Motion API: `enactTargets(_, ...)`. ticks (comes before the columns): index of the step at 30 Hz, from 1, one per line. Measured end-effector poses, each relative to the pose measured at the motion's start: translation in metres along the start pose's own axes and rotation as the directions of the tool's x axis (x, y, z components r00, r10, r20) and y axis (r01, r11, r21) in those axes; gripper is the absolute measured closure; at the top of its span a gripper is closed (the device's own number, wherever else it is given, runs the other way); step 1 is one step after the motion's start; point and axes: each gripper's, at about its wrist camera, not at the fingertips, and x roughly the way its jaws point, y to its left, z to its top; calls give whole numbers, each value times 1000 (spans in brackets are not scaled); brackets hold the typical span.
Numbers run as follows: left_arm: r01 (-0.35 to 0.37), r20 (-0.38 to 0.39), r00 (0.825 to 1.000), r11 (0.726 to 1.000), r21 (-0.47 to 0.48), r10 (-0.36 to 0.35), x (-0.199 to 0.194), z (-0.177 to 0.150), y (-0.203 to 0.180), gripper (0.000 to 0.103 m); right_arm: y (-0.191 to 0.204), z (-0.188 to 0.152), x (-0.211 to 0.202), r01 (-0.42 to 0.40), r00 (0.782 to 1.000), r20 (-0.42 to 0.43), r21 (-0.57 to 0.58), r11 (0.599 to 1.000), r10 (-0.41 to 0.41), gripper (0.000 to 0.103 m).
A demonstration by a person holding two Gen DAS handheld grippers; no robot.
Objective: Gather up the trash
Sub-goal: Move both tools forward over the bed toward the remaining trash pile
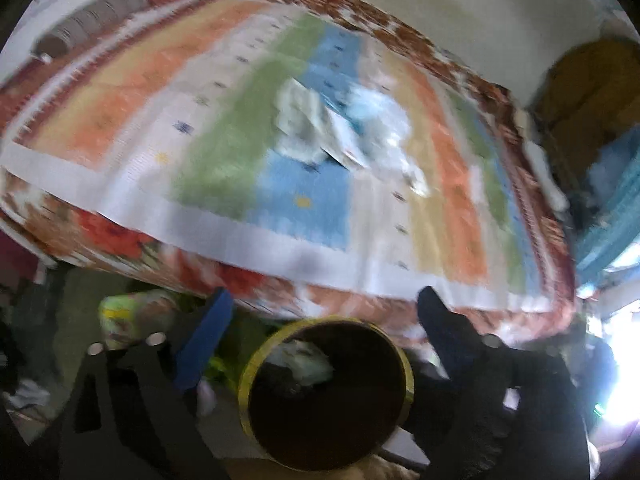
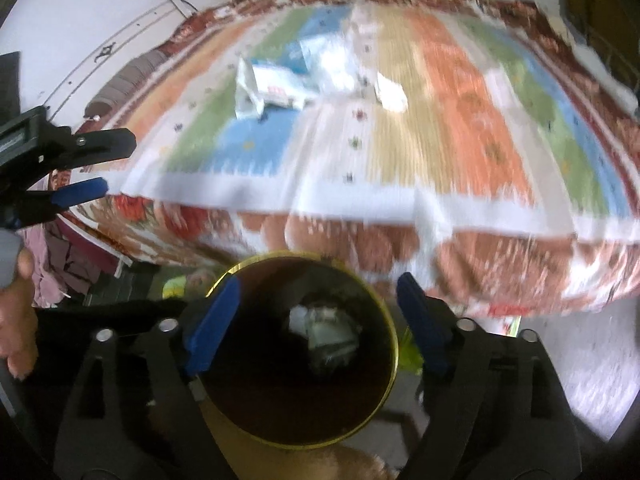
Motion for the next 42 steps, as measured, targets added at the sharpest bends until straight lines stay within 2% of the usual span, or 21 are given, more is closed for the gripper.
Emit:
enactTargets(2, -52, 43, 998, 998, 20, 51, -6, 8, 1, 6, 6, 7, -5, 4, 999, 36, -38, 999, -3, 10)
enactTargets(4, -89, 80, 993, 996, 16, 87, -11, 16, 4, 6, 10, 16, -5, 12, 998, 59, -66, 998, -8, 9)
enactTargets(9, -112, 60, 992, 994, 11, 111, -6, 33, 12, 6, 20, 34, -7, 17, 993, 118, -108, 994, -4, 9)
enactTargets(14, -91, 62, 994, 996, 4, 91, -5, 48, 19, 6, 26, 47, -3, 18, 991, 133, -134, 991, 0, 9)
enactTargets(21, -17, 42, 999, 1000, 11, 17, 6, 66, 17, 6, 36, 60, 1, 5, 988, 155, -165, 986, 21, 9)
enactTargets(28, -23, 46, 999, 999, 41, 21, 22, 86, 17, 6, 45, 78, 12, 9, 986, 164, -212, 977, 27, 9)
enactTargets(31, 16, 20, 1000, 1000, -3, -16, 31, 93, 25, 6, 48, 87, 21, -11, 988, 149, -218, 976, 44, 9)
enactTargets(34, 11, -24, 1000, 998, -61, -12, 43, 97, 34, 6, 54, 94, 31, -1, 988, 147, -244, 970, 38, 9)
enactTargets(42, 45, -4, 999, 993, -110, -46, 47, 112, 46, 6, 64, 109, 72, 52, 992, 122, -326, 944, -13, 10)
